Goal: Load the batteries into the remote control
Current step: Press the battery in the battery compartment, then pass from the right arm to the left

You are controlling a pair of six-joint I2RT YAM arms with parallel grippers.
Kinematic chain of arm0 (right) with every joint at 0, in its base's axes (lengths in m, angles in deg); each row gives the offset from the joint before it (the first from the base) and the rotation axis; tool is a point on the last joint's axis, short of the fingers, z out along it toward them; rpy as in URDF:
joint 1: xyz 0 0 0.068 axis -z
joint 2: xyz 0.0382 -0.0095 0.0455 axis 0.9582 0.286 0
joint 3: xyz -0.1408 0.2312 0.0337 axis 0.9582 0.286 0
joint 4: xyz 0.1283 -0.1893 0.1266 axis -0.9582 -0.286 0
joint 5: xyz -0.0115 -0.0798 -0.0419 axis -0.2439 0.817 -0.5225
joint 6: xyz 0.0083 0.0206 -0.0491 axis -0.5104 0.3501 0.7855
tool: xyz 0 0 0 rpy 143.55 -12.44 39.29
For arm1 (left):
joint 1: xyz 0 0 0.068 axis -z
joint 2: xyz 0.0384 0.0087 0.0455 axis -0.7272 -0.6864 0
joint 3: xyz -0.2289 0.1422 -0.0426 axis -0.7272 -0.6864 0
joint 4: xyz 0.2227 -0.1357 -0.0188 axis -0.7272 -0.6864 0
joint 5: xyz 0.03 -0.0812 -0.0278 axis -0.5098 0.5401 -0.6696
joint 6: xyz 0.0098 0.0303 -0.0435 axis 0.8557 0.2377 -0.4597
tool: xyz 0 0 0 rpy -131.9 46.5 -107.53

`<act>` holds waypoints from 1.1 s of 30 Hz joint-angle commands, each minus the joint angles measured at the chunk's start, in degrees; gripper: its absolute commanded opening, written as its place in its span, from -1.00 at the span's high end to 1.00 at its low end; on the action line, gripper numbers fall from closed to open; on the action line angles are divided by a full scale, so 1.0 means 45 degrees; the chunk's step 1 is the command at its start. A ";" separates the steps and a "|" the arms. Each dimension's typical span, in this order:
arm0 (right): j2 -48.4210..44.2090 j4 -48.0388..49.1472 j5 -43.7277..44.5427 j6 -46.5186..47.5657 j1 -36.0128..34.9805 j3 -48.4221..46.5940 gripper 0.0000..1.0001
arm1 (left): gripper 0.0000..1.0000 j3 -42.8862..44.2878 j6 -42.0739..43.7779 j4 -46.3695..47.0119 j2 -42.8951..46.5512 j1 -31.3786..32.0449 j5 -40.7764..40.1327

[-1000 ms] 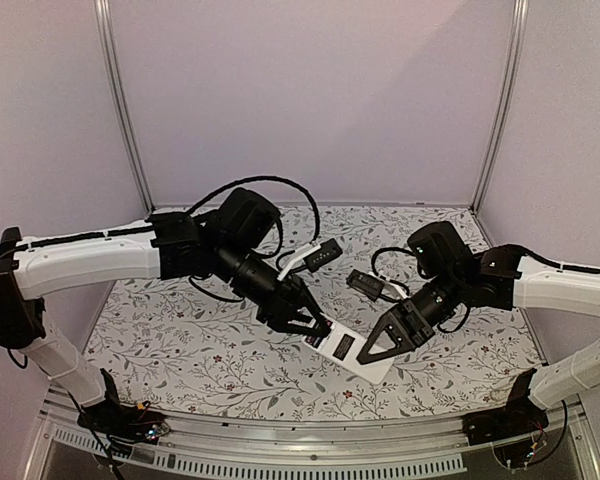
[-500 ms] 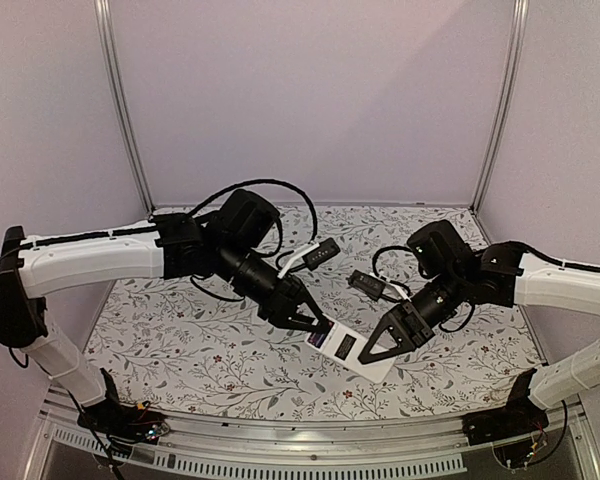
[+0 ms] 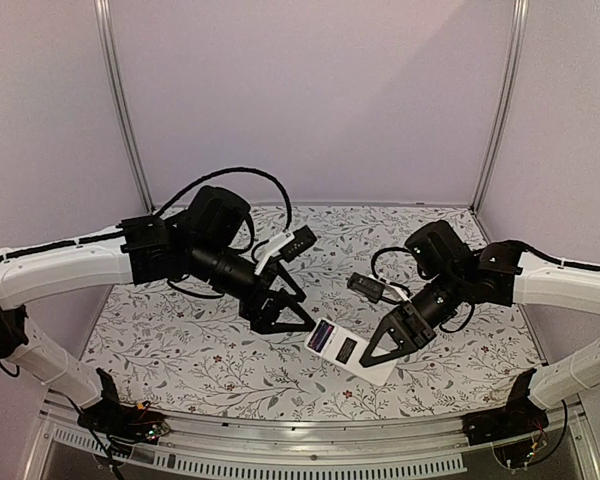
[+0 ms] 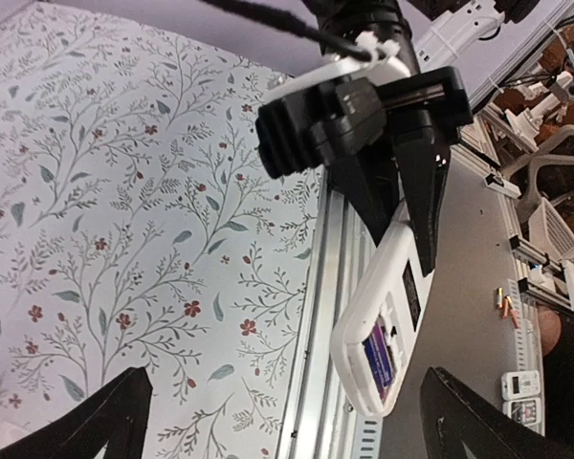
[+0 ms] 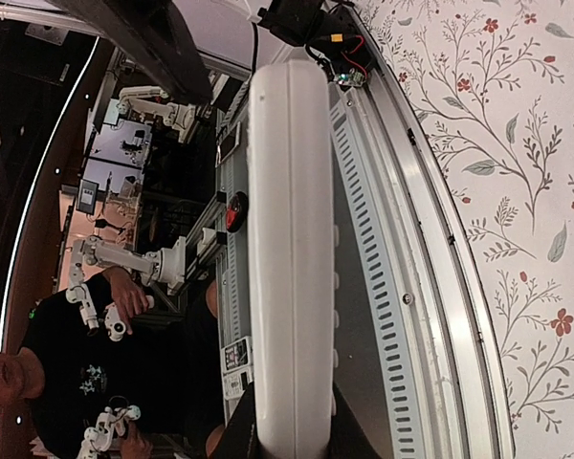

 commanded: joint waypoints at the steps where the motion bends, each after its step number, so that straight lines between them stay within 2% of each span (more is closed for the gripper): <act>1: 0.0251 0.0042 -0.0497 -0.0014 -0.0107 -0.0323 1.00 | -0.99 0.0141 0.2703 -0.0443 0.1129 0.0017 -0.1752; 5: 0.0494 0.0021 -0.0576 -0.0258 -0.0117 -0.0390 1.00 | -0.99 0.0252 0.5427 -0.1881 0.1290 0.1396 -0.3600; 8: 0.0575 -0.0013 -0.0598 -0.0416 -0.0114 -0.0458 1.00 | -0.99 0.0899 0.6699 -0.3047 0.0788 0.2553 -0.5105; 13: 0.0857 -0.0047 -0.0759 -0.0515 -0.0110 -0.0543 1.00 | -0.99 0.1768 0.7646 -0.3359 -0.0370 0.3951 -0.6589; 20: 0.1117 -0.0140 -0.0888 -0.0525 -0.0110 -0.0529 1.00 | -0.98 0.2214 0.8518 -0.3262 -0.1476 0.4958 -0.8419; 33: 0.1874 -0.0138 -0.1228 -0.0845 -0.0150 -0.0592 1.00 | -0.41 0.2196 0.9362 -0.3088 -0.1524 0.5502 -0.8915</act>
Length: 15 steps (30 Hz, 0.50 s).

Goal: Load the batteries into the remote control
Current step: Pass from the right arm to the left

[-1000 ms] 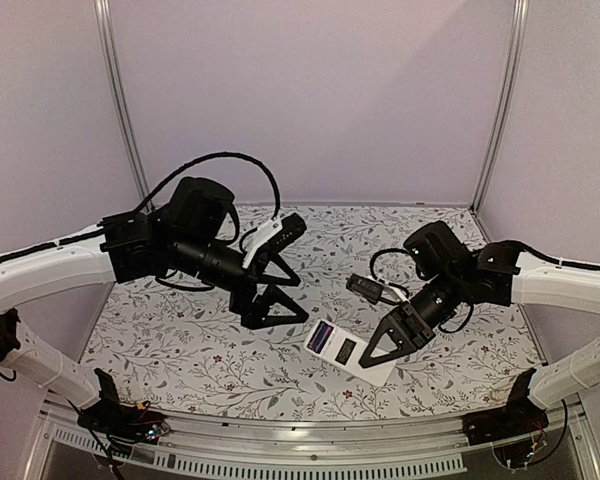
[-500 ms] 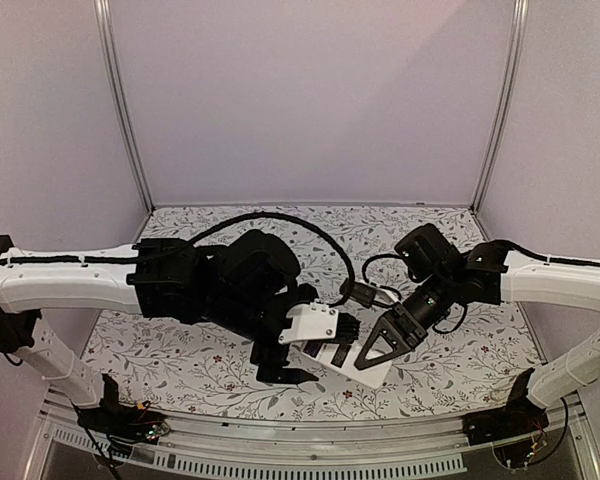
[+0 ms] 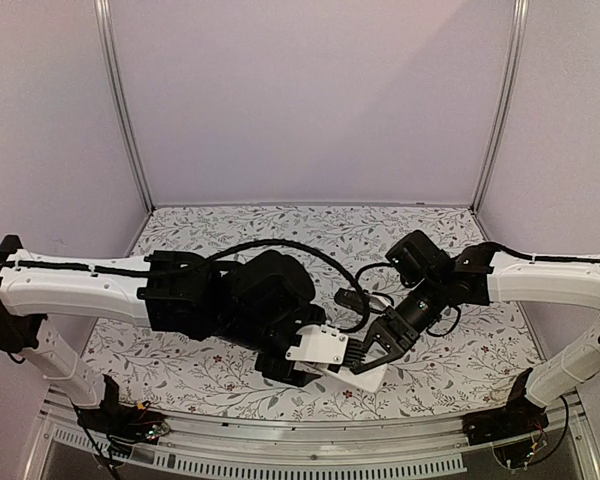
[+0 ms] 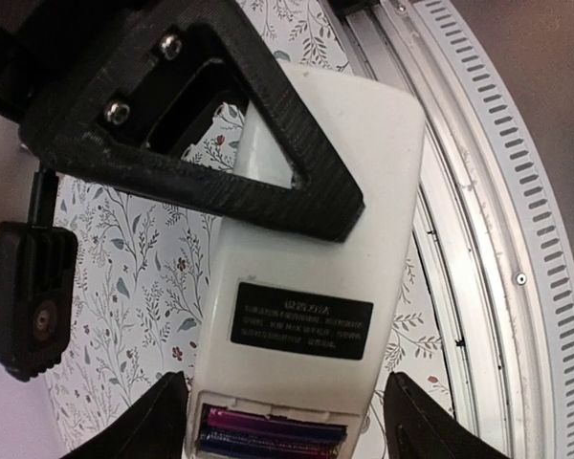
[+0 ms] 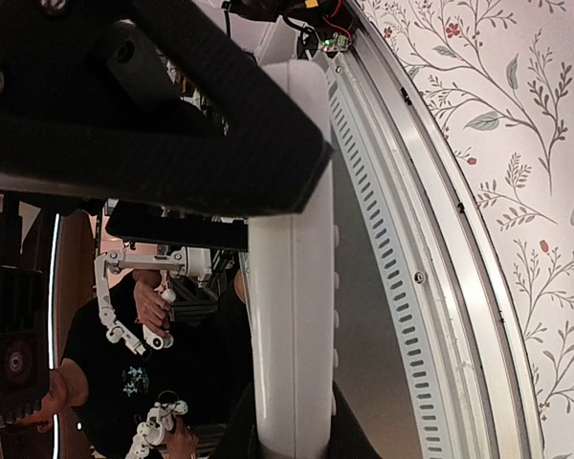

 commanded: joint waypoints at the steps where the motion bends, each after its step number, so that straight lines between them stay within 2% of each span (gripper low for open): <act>1: 0.0227 -0.0064 -0.0439 -0.0127 -0.0111 -0.0412 1.00 | -0.35 0.0229 0.0506 -0.0133 -0.0066 0.0391 -0.0432; 3: 0.0286 -0.0064 -0.0489 -0.0152 -0.0121 -0.0436 1.00 | -0.21 0.0215 0.0589 -0.0160 -0.0142 0.0420 -0.0543; 5: 0.0264 -0.0054 -0.0531 -0.0153 -0.0124 -0.0460 1.00 | -0.18 0.0158 0.0670 -0.0173 -0.0174 0.0452 -0.0604; 15: 0.0356 -0.0056 -0.0621 -0.0174 -0.0135 -0.0509 1.00 | -0.34 0.0130 0.0723 -0.0232 -0.0368 0.0608 -0.0858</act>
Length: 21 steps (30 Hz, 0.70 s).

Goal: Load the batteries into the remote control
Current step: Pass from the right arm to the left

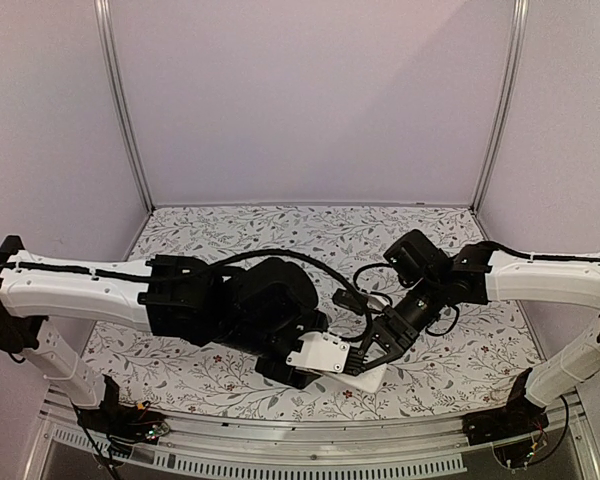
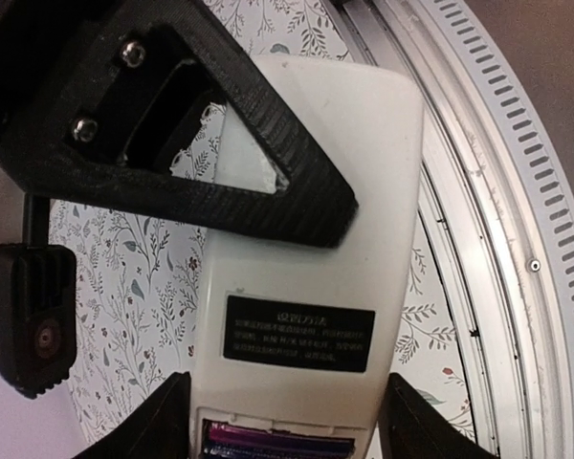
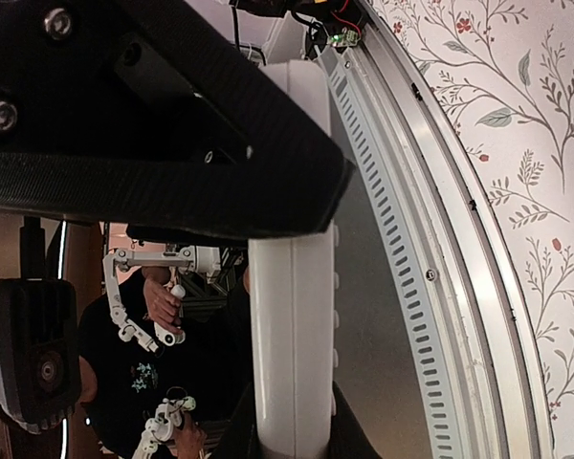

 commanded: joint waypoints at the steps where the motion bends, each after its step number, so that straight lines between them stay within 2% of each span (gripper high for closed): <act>1: 0.0152 0.0005 -0.0301 -0.0008 -0.0082 -0.0349 1.00 | -0.33 0.0144 0.0092 -0.0218 -0.0352 0.0282 -0.0185; 7: 0.0094 0.0017 -0.0284 -0.0027 -0.0081 -0.0355 0.99 | -0.05 0.0152 -0.0018 -0.0116 -0.0381 0.0295 -0.0433; 8: 0.0084 0.0010 -0.0270 -0.0027 -0.0073 -0.0372 0.94 | 0.00 0.0137 -0.0089 -0.0098 -0.0368 0.0296 -0.0570; 9: 0.0067 0.0019 -0.0209 -0.0027 -0.0070 -0.0401 0.84 | 0.03 0.0128 -0.0224 -0.0062 -0.0352 0.0271 -0.0675; 13: -0.0156 -0.0130 0.0294 -0.0048 0.0191 -0.0613 0.17 | 0.18 0.0127 -0.1233 0.0086 -0.0175 -0.0053 -0.0609; 15: -0.0456 -0.0251 0.0809 -0.0203 0.0783 -0.0724 0.01 | 0.24 0.0062 -0.1880 0.0287 0.0001 -0.0293 -0.0594; 18: -0.1119 -0.0316 0.1635 -0.0516 0.2111 -0.0836 -0.11 | 0.30 -0.0156 -0.2824 0.0831 0.0248 -0.0630 -0.0822; 21: -0.2160 -0.0323 0.3024 -0.0792 0.3061 -0.0952 -0.31 | 0.32 -0.0335 -0.3960 0.1545 0.0363 -0.0951 -0.1363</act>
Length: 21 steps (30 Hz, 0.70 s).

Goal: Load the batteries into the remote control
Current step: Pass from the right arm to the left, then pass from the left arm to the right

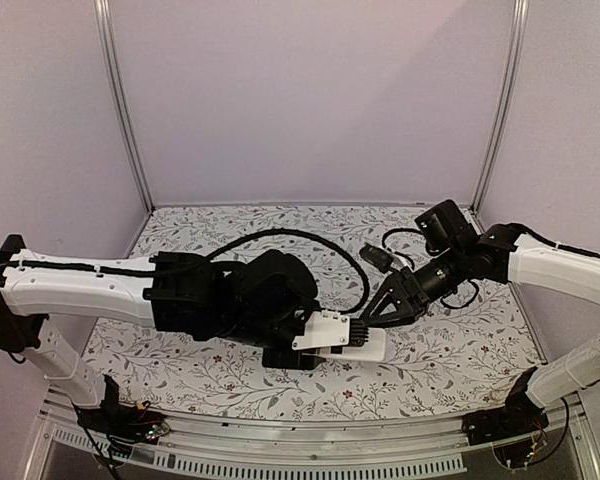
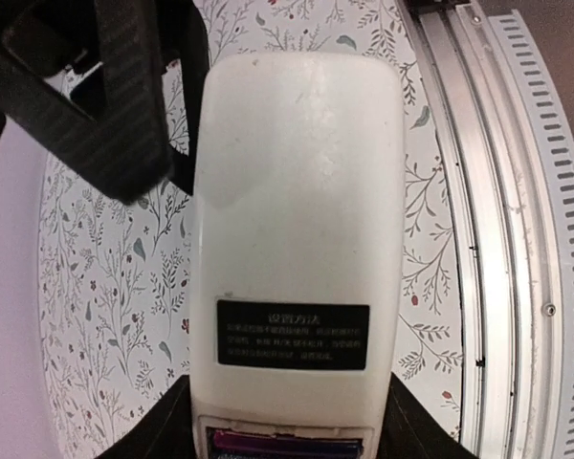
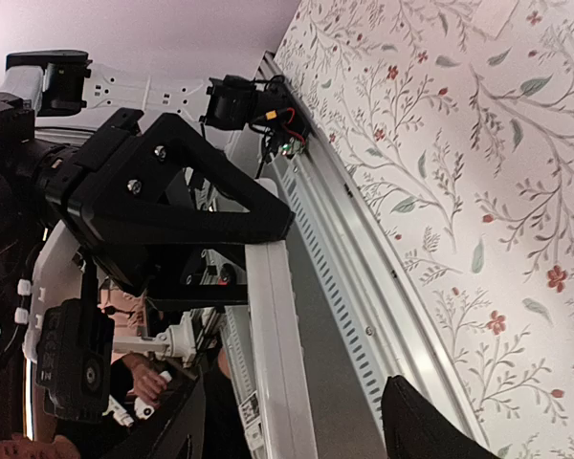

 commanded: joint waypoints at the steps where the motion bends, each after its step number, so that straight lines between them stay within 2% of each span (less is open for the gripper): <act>1: -0.1748 -0.0046 0.2474 -0.0323 0.1204 -0.0484 -0.36 | 0.32 -0.0254 -0.2211 0.1293 0.0483 -0.0634 -0.0930; 4: -0.2461 -0.0031 0.4009 -0.0375 0.1245 -0.0442 -0.65 | 0.35 -0.0180 -0.3167 0.1902 0.0394 -0.0866 -0.1818; 11: -0.2562 0.1480 0.3918 -0.1621 0.1227 0.0169 -0.71 | 0.32 0.0019 -0.4807 0.3038 0.0133 -0.0943 -0.2448; 16: -0.2262 0.2471 0.3567 -0.2399 0.1229 0.0454 -0.52 | 0.32 0.0190 -0.5074 0.3337 -0.0110 -0.0872 -0.2478; 21: -0.1887 0.3916 0.2733 -0.3417 0.1219 0.0642 -0.13 | 0.32 0.0397 -0.4991 0.3333 -0.0448 -0.0789 -0.2458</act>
